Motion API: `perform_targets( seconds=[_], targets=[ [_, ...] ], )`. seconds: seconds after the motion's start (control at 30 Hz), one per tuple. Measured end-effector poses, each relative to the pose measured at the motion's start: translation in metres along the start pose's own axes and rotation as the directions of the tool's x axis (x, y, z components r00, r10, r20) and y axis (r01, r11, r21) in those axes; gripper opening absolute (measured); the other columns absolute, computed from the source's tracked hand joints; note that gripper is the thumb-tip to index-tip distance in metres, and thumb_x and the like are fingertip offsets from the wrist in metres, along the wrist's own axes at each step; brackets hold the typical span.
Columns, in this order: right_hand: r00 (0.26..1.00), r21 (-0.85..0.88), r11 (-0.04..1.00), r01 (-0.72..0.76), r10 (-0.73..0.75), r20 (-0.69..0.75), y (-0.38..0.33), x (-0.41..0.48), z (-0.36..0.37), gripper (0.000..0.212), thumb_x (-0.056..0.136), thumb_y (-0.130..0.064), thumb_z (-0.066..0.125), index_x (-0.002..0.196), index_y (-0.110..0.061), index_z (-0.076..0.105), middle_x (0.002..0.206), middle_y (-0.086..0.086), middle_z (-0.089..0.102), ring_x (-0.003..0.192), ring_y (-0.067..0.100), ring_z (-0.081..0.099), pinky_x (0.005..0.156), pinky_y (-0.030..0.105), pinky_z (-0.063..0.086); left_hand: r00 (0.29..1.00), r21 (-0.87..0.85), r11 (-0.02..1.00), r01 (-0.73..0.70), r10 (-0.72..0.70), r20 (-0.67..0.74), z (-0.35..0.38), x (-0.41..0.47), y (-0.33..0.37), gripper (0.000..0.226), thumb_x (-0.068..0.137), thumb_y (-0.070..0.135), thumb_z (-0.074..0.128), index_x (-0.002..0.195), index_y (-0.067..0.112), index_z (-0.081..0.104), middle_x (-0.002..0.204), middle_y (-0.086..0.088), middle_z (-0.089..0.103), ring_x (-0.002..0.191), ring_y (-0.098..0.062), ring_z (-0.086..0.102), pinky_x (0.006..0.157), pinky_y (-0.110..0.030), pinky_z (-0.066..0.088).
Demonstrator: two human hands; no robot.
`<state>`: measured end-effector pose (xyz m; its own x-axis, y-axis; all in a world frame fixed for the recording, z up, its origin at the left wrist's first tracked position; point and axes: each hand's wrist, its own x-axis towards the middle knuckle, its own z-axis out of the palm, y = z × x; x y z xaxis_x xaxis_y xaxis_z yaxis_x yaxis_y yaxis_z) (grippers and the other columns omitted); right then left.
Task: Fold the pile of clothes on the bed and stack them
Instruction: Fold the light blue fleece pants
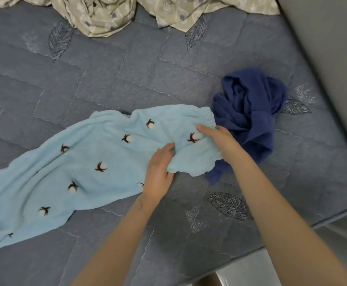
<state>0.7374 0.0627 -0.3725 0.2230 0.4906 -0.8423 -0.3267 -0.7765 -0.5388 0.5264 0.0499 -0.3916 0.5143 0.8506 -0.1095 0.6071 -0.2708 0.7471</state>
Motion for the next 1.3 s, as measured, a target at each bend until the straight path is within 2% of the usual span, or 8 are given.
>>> perform_targets(
  seconds=[0.13,0.27,0.37,0.7,0.87,0.97,1.1,1.3],
  targets=[
    [0.982,0.08,0.992,0.1,-0.112,0.153,0.006,-0.008,-0.006,0.028,0.087,-0.029,0.072,0.112,-0.021,0.064,0.111,0.001,0.072,0.095,0.013,0.071,0.078,0.03,0.058,0.981,0.12,0.993,-0.02,-0.003,0.194,-0.003,-0.005,-0.003,0.031,0.088,0.003,0.065,0.118,0.004,0.063,0.146,-0.012,0.044,0.138,-0.031,0.039,0.113,-0.061,0.023],
    [0.929,-0.272,0.906,0.324,-0.359,-0.087,0.004,-0.015,-0.005,0.019,0.09,-0.03,0.066,0.102,-0.017,0.058,0.098,-0.006,0.065,0.086,0.007,0.061,0.075,0.025,0.048,0.89,0.032,0.984,0.173,-0.17,0.423,-0.012,-0.006,0.006,0.081,0.077,0.066,0.066,0.144,0.05,0.025,0.158,0.018,0.006,0.148,-0.004,-0.001,0.12,-0.038,-0.005],
    [0.793,-0.411,0.821,0.397,-0.532,-0.297,-0.007,-0.022,-0.01,0.022,0.088,-0.032,0.066,0.085,-0.018,0.05,0.072,-0.012,0.052,0.064,0.0,0.047,0.056,0.018,0.036,0.926,-0.222,0.917,0.331,-0.27,0.263,-0.023,0.006,0.027,0.07,0.084,0.064,0.058,0.146,0.05,0.027,0.16,0.013,0.018,0.148,-0.003,0.007,0.122,-0.042,0.007],
    [0.587,-0.348,0.781,0.518,-0.621,-0.52,-0.022,-0.044,-0.03,0.011,0.089,-0.027,0.067,0.098,-0.021,0.062,0.079,-0.017,0.059,0.072,-0.002,0.054,0.061,0.007,0.04,0.99,0.24,0.961,0.138,-0.136,-0.023,-0.015,0.034,0.051,0.065,0.094,0.047,0.056,0.151,0.034,0.028,0.163,-0.002,0.007,0.15,-0.024,-0.001,0.116,-0.054,-0.005],
    [0.74,-0.401,0.826,0.396,-0.546,-0.392,-0.014,-0.037,-0.02,0.014,0.091,-0.031,0.062,0.099,-0.022,0.055,0.08,-0.016,0.058,0.073,0.004,0.055,0.055,0.007,0.037,0.838,0.234,0.889,0.394,-0.452,0.307,-0.015,0.032,0.022,0.097,0.08,0.063,0.065,0.151,0.047,0.001,0.161,0.003,-0.02,0.148,-0.02,-0.016,0.117,-0.06,0.005],
    [0.797,-0.358,0.817,0.452,-0.55,-0.25,-0.018,-0.039,0.016,0.026,0.09,-0.035,0.063,0.11,-0.02,0.054,0.089,-0.015,0.061,0.075,-0.003,0.055,0.059,0.009,0.037,0.848,-0.042,0.896,0.442,-0.402,0.345,-0.03,0.034,0.011,0.089,0.083,0.052,0.068,0.152,0.044,0.013,0.163,0.004,-0.007,0.149,-0.013,-0.005,0.121,-0.044,0.01],
    [0.81,-0.327,0.807,0.493,-0.562,-0.168,-0.023,-0.048,0.073,0.03,0.091,-0.034,0.062,0.117,-0.024,0.05,0.098,-0.012,0.059,0.08,-0.002,0.056,0.062,0.011,0.039,0.853,-0.545,0.667,0.508,-0.478,0.21,-0.067,0.027,0.006,0.053,0.097,0.043,0.053,0.146,0.037,0.035,0.149,0.018,0.034,0.135,0.002,0.033,0.114,-0.024,0.028],
    [0.794,-0.371,0.75,0.548,-0.606,-0.053,-0.01,-0.073,0.168,0.046,0.091,-0.034,0.062,0.132,-0.027,0.042,0.098,-0.024,0.054,0.081,-0.015,0.052,0.064,0.002,0.037,0.819,-0.809,0.37,0.457,-0.53,0.22,-0.135,0.007,-0.022,0.029,0.102,0.04,0.041,0.122,0.026,0.057,0.11,0.002,0.069,0.093,-0.012,0.068,0.076,-0.03,0.057]
  ],
)
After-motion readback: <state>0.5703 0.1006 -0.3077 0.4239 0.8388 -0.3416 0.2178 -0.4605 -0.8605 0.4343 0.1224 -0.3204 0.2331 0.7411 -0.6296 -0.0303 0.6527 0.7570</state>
